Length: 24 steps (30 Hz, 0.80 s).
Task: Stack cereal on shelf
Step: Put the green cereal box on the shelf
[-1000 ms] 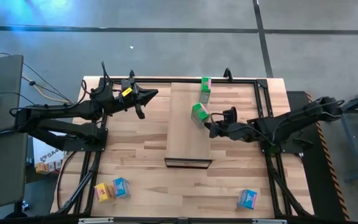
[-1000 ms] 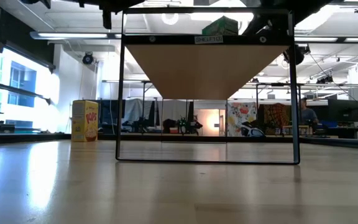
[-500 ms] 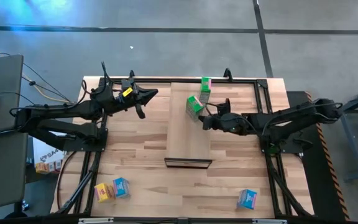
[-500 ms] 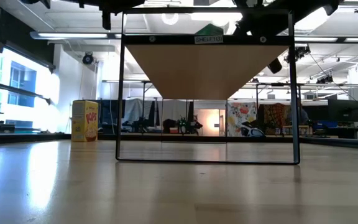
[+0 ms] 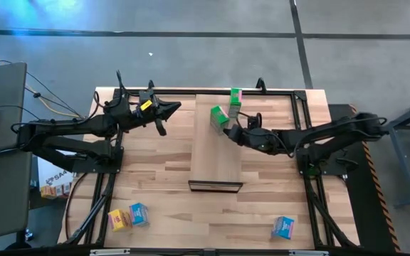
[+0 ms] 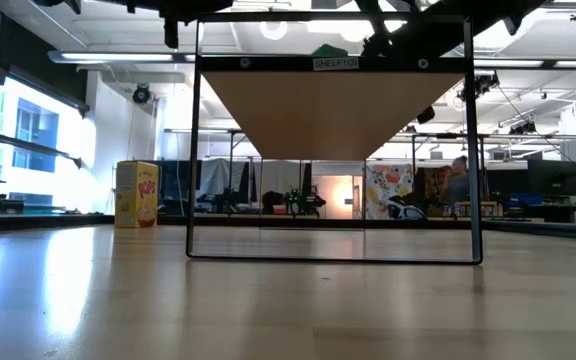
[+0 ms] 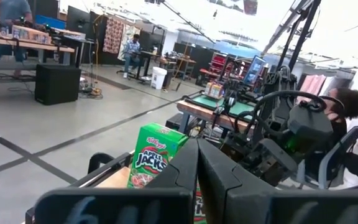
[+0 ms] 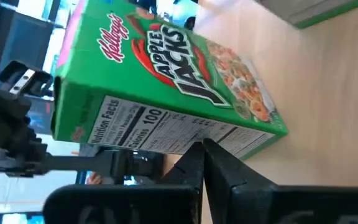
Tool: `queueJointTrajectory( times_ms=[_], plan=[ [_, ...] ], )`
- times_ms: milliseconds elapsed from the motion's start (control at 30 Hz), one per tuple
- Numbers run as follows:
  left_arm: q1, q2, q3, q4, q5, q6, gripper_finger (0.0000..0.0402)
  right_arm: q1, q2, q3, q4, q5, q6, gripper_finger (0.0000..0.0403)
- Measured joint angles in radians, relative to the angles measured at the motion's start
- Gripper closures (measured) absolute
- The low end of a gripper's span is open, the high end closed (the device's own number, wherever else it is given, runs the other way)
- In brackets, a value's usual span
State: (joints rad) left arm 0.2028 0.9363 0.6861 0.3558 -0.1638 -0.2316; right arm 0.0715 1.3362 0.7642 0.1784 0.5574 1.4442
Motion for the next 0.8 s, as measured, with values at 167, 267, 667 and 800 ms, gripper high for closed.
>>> queueJointTrajectory(
  times_ms=[167, 267, 667, 800],
  plan=[
    [0.000, 0.000, 0.000, -0.013, 0.000, 0.024, 0.0401, 0.000, 0.057, 0.095, -0.026, 0.032, 0.015, 0.0403],
    [0.000, -0.005, 0.000, -0.053, 0.001, 0.026, 0.0401, -0.006, 0.094, 0.162, -0.102, 0.047, 0.022, 0.0403],
    [0.002, -0.003, 0.001, -0.368, 0.037, 0.119, 0.0401, -0.022, 0.177, 0.294, -0.186, 0.155, 0.083, 0.0403],
    [0.031, 0.023, 0.001, -0.377, 0.105, 0.168, 0.0401, -0.032, 0.189, 0.302, -0.167, 0.184, 0.104, 0.0403]
  ],
)
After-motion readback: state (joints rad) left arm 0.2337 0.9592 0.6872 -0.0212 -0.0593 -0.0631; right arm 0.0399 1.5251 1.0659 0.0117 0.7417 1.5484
